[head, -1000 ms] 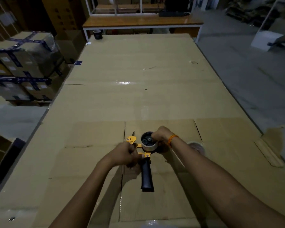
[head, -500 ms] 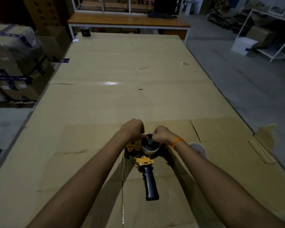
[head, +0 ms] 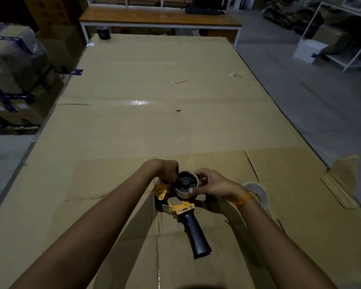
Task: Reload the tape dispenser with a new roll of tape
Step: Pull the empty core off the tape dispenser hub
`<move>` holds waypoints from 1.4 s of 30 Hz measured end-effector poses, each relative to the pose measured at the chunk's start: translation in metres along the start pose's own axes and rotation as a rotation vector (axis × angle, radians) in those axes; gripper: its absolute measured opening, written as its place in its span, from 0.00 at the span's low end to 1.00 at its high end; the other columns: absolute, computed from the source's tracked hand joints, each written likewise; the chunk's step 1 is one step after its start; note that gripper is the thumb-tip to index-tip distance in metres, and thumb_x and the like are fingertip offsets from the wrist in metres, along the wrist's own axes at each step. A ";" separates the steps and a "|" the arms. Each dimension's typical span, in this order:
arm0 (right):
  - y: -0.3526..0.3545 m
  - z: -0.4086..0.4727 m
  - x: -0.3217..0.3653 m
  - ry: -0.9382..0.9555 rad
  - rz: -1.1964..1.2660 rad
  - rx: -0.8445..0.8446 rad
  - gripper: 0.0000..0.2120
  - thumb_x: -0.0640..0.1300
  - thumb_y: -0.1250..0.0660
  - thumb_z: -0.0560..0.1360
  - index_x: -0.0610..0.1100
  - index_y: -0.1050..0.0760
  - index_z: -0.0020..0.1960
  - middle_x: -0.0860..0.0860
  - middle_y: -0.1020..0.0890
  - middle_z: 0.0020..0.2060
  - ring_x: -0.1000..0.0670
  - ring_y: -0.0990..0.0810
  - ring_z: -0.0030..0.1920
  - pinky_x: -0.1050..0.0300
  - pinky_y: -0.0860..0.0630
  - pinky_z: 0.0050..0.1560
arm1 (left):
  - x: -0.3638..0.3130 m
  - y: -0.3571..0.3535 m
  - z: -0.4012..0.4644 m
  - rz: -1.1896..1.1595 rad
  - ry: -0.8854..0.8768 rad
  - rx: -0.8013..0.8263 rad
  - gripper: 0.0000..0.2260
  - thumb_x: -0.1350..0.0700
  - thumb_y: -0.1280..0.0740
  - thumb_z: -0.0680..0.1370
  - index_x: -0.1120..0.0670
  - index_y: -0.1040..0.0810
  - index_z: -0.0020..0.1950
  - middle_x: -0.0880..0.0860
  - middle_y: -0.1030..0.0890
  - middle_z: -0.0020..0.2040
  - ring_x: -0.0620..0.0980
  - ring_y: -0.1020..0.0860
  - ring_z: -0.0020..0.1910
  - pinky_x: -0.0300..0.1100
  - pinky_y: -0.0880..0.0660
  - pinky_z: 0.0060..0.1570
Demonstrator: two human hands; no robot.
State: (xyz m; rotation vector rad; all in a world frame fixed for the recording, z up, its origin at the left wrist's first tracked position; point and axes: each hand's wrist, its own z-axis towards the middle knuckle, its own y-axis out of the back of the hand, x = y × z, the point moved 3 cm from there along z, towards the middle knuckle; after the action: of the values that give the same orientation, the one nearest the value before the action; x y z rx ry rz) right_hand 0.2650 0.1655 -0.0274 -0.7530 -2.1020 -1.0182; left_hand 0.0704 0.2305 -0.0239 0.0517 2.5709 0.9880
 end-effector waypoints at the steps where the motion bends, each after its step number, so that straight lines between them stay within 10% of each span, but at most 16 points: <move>1: -0.006 -0.002 -0.005 0.019 0.005 -0.007 0.30 0.43 0.17 0.73 0.46 0.24 0.71 0.51 0.18 0.64 0.50 0.19 0.65 0.55 0.20 0.63 | 0.000 -0.001 0.002 0.007 0.000 0.007 0.13 0.57 0.31 0.82 0.66 0.15 0.58 0.55 0.19 0.41 0.52 0.24 0.34 0.45 0.26 0.38; 10: -0.060 0.002 -0.031 0.201 0.170 -0.435 0.44 0.41 0.10 0.54 0.69 0.22 0.62 0.61 0.23 0.58 0.53 0.19 0.61 0.62 0.18 0.61 | -0.003 -0.003 0.011 0.146 -0.019 -0.006 0.07 0.55 0.31 0.82 0.59 0.18 0.54 0.53 0.19 0.42 0.52 0.22 0.39 0.45 0.24 0.42; 24: -0.058 0.004 -0.018 0.364 0.005 -0.535 0.40 0.55 0.10 0.56 0.58 0.20 0.66 0.57 0.22 0.57 0.56 0.19 0.58 0.50 0.15 0.59 | 0.018 0.002 -0.008 0.100 -0.130 -0.160 0.13 0.51 0.29 0.82 0.57 0.17 0.62 0.52 0.17 0.51 0.54 0.18 0.51 0.52 0.18 0.58; 28: -0.042 -0.002 0.005 0.499 -0.167 -0.494 0.39 0.57 0.12 0.58 0.52 0.20 0.67 0.57 0.22 0.55 0.52 0.25 0.59 0.49 0.20 0.54 | 0.024 0.011 -0.034 -0.017 -0.239 -0.165 0.15 0.50 0.25 0.78 0.54 0.17 0.63 0.49 0.15 0.54 0.52 0.17 0.52 0.46 0.19 0.53; 35: -0.030 0.008 0.028 0.679 -0.324 -0.436 0.36 0.54 0.13 0.63 0.45 0.19 0.66 0.51 0.23 0.52 0.47 0.26 0.52 0.50 0.24 0.49 | -0.006 -0.004 -0.069 -0.159 -0.092 -0.312 0.48 0.24 0.24 0.61 0.53 0.30 0.70 0.49 0.23 0.58 0.53 0.21 0.56 0.49 0.21 0.53; 42: -0.030 0.022 0.030 0.402 -0.315 -0.224 0.41 0.57 0.14 0.58 0.52 0.28 0.65 0.54 0.24 0.58 0.50 0.22 0.57 0.49 0.18 0.54 | 0.002 -0.020 -0.070 -0.246 -0.179 -0.574 0.37 0.32 0.20 0.65 0.54 0.24 0.64 0.52 0.17 0.55 0.50 0.19 0.48 0.51 0.17 0.47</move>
State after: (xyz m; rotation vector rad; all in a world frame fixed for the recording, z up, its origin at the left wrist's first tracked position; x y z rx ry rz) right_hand 0.2184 0.1739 -0.0277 -0.2853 -1.8039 -1.4594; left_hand 0.0451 0.1714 0.0101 -0.3073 1.9913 1.4973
